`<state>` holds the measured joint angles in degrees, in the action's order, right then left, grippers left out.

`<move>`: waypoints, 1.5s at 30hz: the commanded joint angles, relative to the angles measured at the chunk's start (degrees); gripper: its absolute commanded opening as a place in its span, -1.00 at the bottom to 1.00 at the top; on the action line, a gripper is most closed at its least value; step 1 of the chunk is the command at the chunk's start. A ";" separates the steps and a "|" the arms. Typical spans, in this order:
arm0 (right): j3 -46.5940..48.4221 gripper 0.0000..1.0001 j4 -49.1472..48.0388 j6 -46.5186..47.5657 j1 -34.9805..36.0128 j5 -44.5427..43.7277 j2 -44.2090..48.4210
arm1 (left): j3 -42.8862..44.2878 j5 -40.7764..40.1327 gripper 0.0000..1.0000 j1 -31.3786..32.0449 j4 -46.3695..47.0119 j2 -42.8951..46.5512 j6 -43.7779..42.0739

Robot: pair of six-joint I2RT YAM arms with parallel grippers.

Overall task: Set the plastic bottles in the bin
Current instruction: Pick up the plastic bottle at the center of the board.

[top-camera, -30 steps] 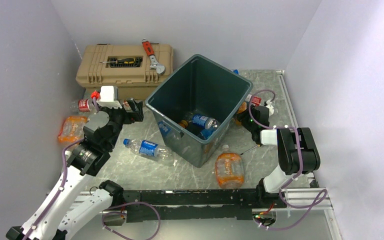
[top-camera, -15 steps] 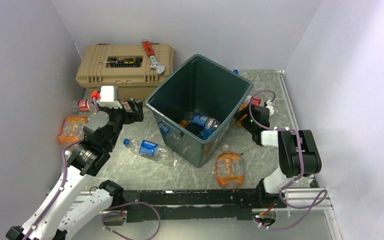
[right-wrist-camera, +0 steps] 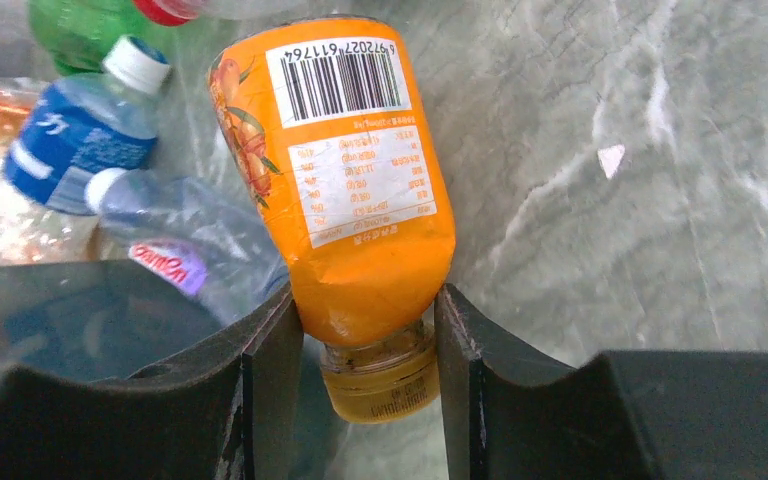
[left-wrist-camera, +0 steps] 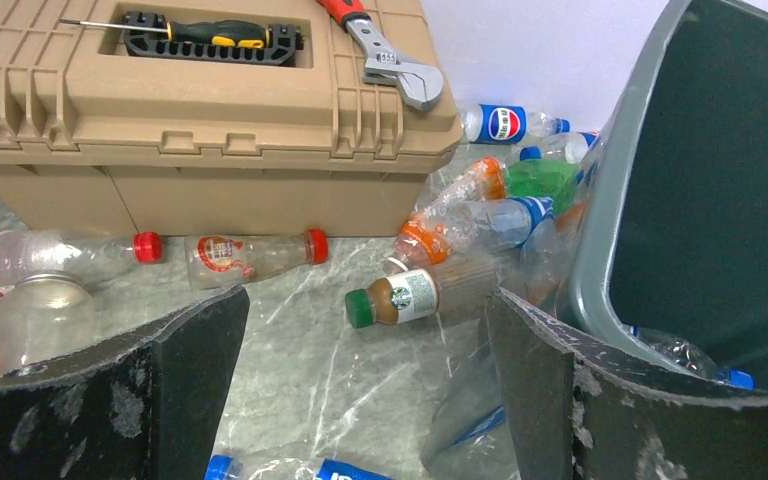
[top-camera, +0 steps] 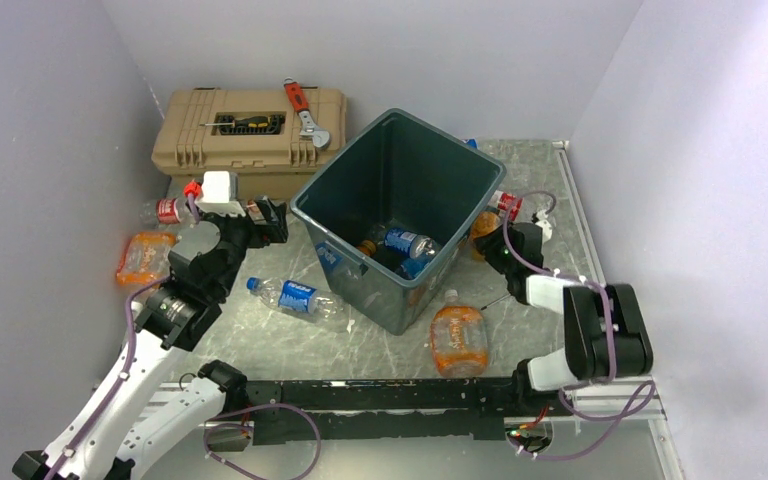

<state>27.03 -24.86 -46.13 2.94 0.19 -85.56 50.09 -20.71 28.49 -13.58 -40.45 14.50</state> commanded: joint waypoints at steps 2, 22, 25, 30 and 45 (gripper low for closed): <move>-2.02 -1.00 3.46 -0.73 0.14 -3.58 12.83 | 0.80 1.02 0.87 0.16 1.62 0.27 0.70; 12.02 -1.00 45.21 6.55 0.49 -4.27 67.70 | -0.08 -4.09 0.89 0.13 4.88 4.57 -0.52; 17.84 -1.00 45.63 10.21 0.42 7.04 70.14 | 1.49 0.10 0.91 0.16 6.64 5.34 0.40; 23.32 -1.00 39.82 8.13 0.80 28.29 69.21 | 6.98 13.49 0.93 0.16 7.46 4.83 3.89; 21.66 -1.00 15.79 -6.39 3.25 53.00 66.30 | 10.87 67.78 0.99 3.12 48.02 -14.81 39.30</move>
<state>47.22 -3.22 -49.36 5.74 49.71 -17.96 63.64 36.01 29.06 17.43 -49.76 40.88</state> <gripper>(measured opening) 0.478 0.995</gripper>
